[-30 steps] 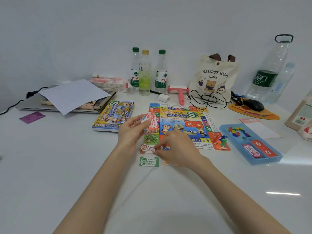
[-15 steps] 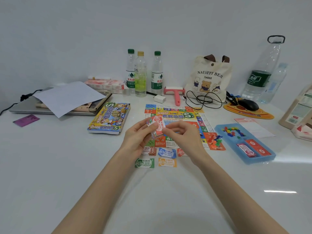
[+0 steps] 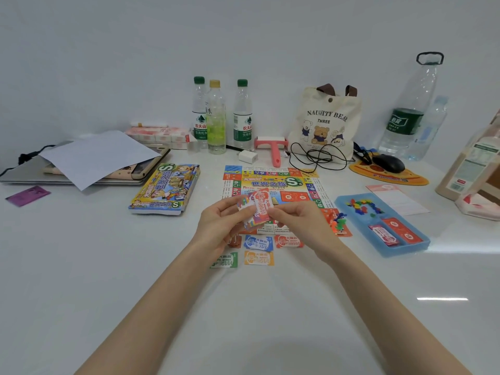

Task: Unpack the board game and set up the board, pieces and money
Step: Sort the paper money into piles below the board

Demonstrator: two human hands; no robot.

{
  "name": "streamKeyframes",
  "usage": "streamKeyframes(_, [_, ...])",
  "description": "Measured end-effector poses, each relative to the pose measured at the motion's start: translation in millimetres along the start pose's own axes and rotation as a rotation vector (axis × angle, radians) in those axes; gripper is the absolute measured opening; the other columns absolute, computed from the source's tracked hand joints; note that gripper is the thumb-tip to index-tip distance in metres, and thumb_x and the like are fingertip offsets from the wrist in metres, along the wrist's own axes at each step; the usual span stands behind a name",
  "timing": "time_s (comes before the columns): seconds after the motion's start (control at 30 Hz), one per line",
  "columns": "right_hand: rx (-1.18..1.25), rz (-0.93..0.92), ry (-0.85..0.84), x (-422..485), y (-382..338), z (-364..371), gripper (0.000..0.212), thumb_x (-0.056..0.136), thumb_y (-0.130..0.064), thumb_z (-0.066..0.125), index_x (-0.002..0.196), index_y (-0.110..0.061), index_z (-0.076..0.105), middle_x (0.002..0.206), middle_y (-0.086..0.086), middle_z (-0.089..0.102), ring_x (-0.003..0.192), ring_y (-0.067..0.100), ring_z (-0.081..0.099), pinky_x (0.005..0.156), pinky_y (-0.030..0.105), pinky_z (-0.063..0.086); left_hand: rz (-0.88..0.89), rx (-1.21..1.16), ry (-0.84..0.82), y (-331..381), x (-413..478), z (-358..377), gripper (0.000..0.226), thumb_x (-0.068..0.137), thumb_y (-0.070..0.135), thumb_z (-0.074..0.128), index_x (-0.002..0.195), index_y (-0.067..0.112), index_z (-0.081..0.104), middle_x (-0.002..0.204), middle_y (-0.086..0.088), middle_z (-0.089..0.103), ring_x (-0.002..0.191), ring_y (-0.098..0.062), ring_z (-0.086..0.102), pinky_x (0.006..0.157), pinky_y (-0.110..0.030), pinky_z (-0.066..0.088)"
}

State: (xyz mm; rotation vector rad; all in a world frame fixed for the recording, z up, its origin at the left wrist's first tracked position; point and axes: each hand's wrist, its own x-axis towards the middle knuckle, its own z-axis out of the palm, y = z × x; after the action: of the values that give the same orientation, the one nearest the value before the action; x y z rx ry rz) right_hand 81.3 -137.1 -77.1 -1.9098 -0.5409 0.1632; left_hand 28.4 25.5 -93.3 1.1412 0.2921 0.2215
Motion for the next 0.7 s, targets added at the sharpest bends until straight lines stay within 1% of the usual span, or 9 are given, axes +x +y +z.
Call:
streamKeyframes(0.1, [-0.006,0.006,-0.004,-0.8,2.6,-7.3,0.013,0.091,-0.024,0.064,0.091,-0.022,0.077,0.073,-0.012,0.072,0.059,-0.006,0.055,0.057,0.006,0.041,0.054,0.119,0.009,-5.1,0.8,1.6,0.03,0.077,0.003,0.075,0.104,0.011,0.066,0.106,-0.014,0.072,0.086,-0.024,0.072,0.074,-0.038,0.06])
streamKeyframes(0.13, [0.021,0.009,0.023,-1.3,3.4,-9.0,0.011,0.09,-0.023,0.066,0.089,-0.025,0.077,0.071,-0.015,0.071,0.059,-0.006,0.056,0.056,0.006,0.041,0.066,0.136,0.014,-6.2,1.1,2.6,0.029,0.077,0.003,0.076,0.103,0.012,0.067,0.105,-0.013,0.072,0.086,-0.024,0.072,0.075,-0.04,0.06])
streamKeyframes(0.23, [0.144,0.039,0.096,-1.9,4.4,-13.0,0.008,0.086,-0.02,0.07,0.085,-0.026,0.075,0.072,-0.013,0.073,0.06,-0.002,0.061,0.056,0.008,0.044,0.081,0.148,0.022,-7.2,1.5,4.4,0.029,0.077,0.004,0.076,0.103,0.012,0.067,0.102,-0.012,0.073,0.085,-0.023,0.073,0.073,-0.038,0.061])
streamKeyframes(0.33, [0.227,0.1,0.133,-1.0,6.1,-17.6,0.009,0.086,-0.018,0.071,0.094,-0.022,0.072,0.081,-0.005,0.075,0.065,0.001,0.063,0.062,0.014,0.05,0.068,0.128,0.031,-6.5,0.6,3.5,0.029,0.078,0.003,0.075,0.105,0.011,0.066,0.102,-0.013,0.073,0.085,-0.024,0.073,0.07,-0.035,0.061])
streamKeyframes(0.4, [0.188,0.115,0.159,0.7,8.7,-22.0,0.011,0.088,-0.018,0.068,0.096,-0.024,0.069,0.086,-0.004,0.074,0.069,0.002,0.062,0.067,0.019,0.051,0.063,0.093,0.038,-5.5,0.6,2.4,0.031,0.077,0.002,0.075,0.106,0.01,0.065,0.102,-0.013,0.072,0.084,-0.024,0.073,0.064,-0.031,0.06])
streamKeyframes(0.5, [0.088,0.097,0.169,1.3,14.6,-30.5,0.007,0.088,-0.02,0.068,0.088,-0.026,0.07,0.079,-0.008,0.071,0.064,-0.004,0.06,0.062,0.014,0.046,0.065,0.072,0.059,-5.0,2.2,0.7,0.033,0.076,0.002,0.076,0.107,0.01,0.065,0.104,-0.013,0.072,0.086,-0.025,0.073,0.068,-0.032,0.061])
streamKeyframes(0.53, [0.044,0.097,0.158,1.3,18.7,-33.6,0.006,0.087,-0.021,0.07,0.085,-0.027,0.071,0.078,-0.008,0.071,0.065,-0.004,0.061,0.064,0.015,0.046,0.068,0.072,0.064,-5.2,2.8,0.4,0.033,0.076,0.003,0.076,0.106,0.011,0.065,0.104,-0.013,0.072,0.086,-0.025,0.073,0.07,-0.032,0.061])
streamKeyframes(0.63, [-0.095,0.141,0.095,1.9,33.6,-40.8,0.004,0.081,-0.025,0.075,0.079,-0.028,0.074,0.076,-0.009,0.073,0.075,0.002,0.067,0.078,0.026,0.052,0.075,0.065,0.067,-5.8,3.5,0.1,0.032,0.076,0.003,0.076,0.104,0.012,0.066,0.102,-0.011,0.073,0.085,-0.023,0.073,0.071,-0.031,0.061])
streamKeyframes(0.7, [-0.181,0.169,0.042,2.8,40.3,-41.8,0.002,0.08,-0.029,0.075,0.079,-0.027,0.076,0.077,-0.011,0.074,0.079,0.002,0.067,0.081,0.03,0.053,0.073,0.073,0.068,-6.6,4.3,-0.6,0.033,0.076,0.003,0.076,0.106,0.012,0.066,0.101,-0.011,0.073,0.086,-0.024,0.073,0.072,-0.032,0.061])
